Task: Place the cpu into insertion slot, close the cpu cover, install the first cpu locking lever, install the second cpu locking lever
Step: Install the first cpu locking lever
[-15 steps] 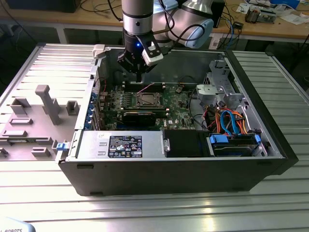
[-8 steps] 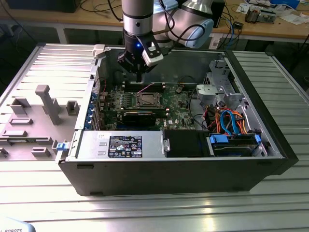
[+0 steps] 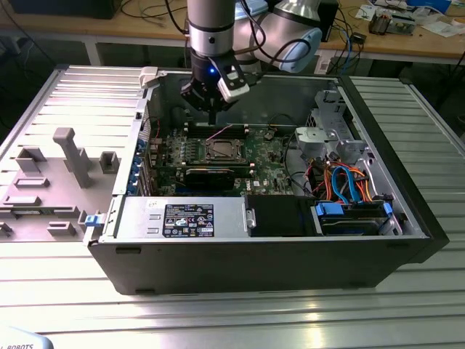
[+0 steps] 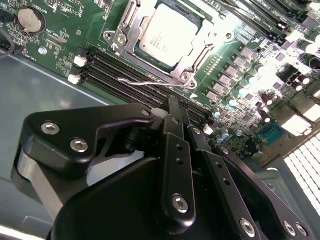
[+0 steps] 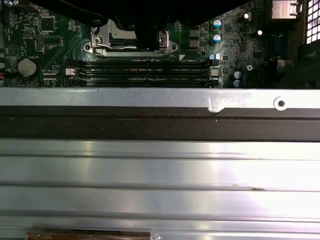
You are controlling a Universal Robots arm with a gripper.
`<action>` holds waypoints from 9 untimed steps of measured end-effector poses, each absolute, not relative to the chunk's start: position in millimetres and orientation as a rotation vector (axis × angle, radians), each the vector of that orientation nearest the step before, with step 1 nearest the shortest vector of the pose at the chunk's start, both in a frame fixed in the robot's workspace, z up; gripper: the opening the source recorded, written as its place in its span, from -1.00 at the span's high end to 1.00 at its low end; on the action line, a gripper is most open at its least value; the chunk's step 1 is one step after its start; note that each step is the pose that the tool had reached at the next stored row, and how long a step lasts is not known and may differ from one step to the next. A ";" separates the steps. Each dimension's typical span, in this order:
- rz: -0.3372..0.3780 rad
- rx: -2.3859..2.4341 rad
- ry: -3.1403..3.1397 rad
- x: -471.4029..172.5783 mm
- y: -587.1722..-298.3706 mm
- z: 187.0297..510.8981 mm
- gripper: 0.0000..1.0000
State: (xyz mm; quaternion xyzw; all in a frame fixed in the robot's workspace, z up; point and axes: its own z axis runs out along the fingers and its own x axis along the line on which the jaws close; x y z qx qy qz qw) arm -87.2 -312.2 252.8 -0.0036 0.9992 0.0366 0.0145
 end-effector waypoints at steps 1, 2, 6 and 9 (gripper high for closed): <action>0.114 -0.011 3.111 -86.4 -312.2 252.2 0.79; 0.114 -0.011 3.111 -86.1 -312.2 252.0 0.79; 0.114 -0.011 3.111 -85.6 -312.2 251.3 0.79; 0.114 -0.011 3.110 -85.6 -312.2 251.2 0.79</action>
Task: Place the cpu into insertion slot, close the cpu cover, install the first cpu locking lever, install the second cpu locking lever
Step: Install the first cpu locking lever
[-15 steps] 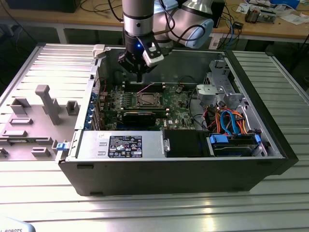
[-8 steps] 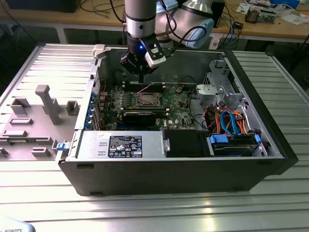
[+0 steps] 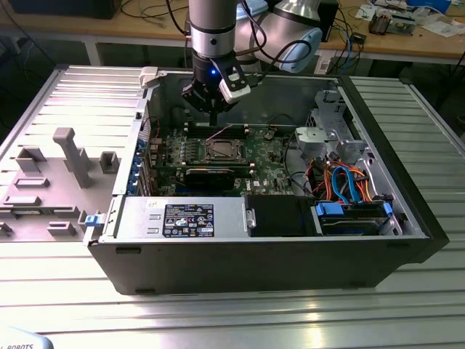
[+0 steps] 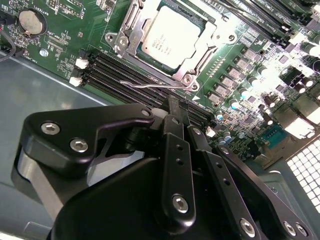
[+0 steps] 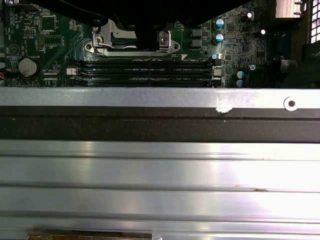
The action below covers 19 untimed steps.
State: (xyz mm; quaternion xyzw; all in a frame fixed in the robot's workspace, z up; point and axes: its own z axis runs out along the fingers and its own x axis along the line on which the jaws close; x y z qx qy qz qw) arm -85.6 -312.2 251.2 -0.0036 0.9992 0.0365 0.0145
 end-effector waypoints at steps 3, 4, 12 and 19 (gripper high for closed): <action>0.114 -0.011 3.110 -85.5 -312.2 251.2 0.79; 0.114 -0.011 3.110 -85.5 -312.2 251.2 0.79; 0.121 -0.011 3.110 -82.0 -312.2 248.4 0.79; 0.121 -0.033 3.111 -74.3 -312.2 241.1 0.79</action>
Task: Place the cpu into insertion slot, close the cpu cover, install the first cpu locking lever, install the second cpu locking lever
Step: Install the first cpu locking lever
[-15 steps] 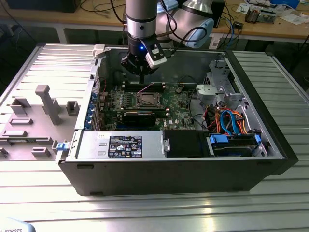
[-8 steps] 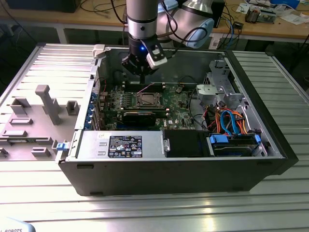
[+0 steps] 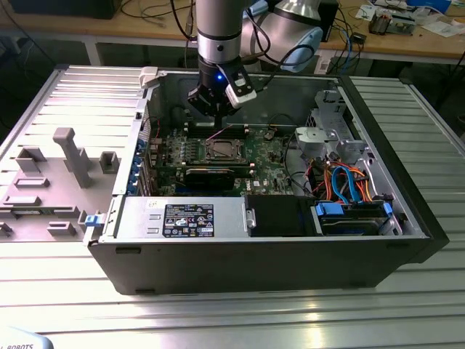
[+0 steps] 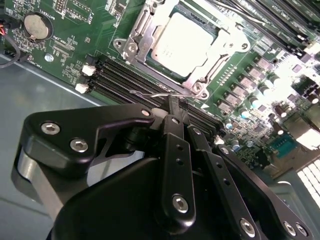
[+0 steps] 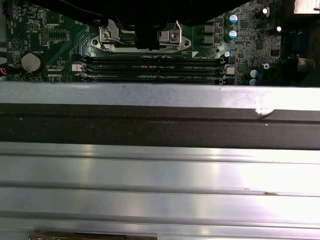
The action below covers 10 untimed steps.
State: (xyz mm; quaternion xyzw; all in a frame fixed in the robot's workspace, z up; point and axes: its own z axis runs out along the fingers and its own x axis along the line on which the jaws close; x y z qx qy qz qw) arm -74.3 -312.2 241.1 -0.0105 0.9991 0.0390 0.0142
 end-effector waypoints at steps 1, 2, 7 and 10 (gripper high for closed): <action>0.121 -0.033 3.111 -73.8 -312.2 240.7 0.79; 0.121 -0.033 3.111 -73.4 -312.2 240.4 0.79; 0.121 -0.033 3.111 -73.0 -312.2 239.9 0.79; 0.121 -0.033 3.111 -73.0 -312.2 239.8 0.79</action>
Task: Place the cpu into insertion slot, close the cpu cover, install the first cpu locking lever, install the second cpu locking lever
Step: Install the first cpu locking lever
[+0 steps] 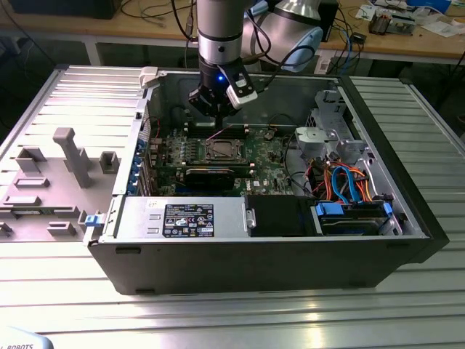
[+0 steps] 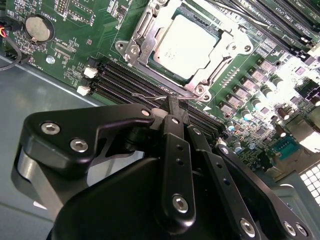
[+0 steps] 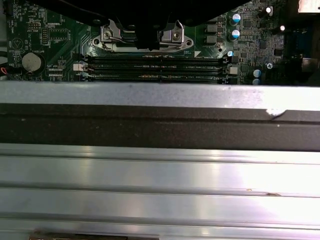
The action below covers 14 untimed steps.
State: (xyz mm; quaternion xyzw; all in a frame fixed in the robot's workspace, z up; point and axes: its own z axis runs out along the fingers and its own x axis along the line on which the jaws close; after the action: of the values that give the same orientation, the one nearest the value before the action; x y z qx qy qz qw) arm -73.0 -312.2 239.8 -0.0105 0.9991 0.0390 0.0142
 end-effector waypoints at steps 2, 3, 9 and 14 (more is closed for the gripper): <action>0.121 -0.033 3.111 -73.0 -312.2 239.8 0.79; 0.121 -0.033 3.111 -73.0 -312.2 239.8 0.79; 0.122 -0.033 3.110 -69.4 -312.2 238.4 0.79; 0.122 -0.033 3.111 -65.2 -310.8 235.5 0.79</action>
State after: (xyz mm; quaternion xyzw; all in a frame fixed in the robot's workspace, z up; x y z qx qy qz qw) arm -65.2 -310.8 235.5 -0.0105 0.9991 0.0390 0.0143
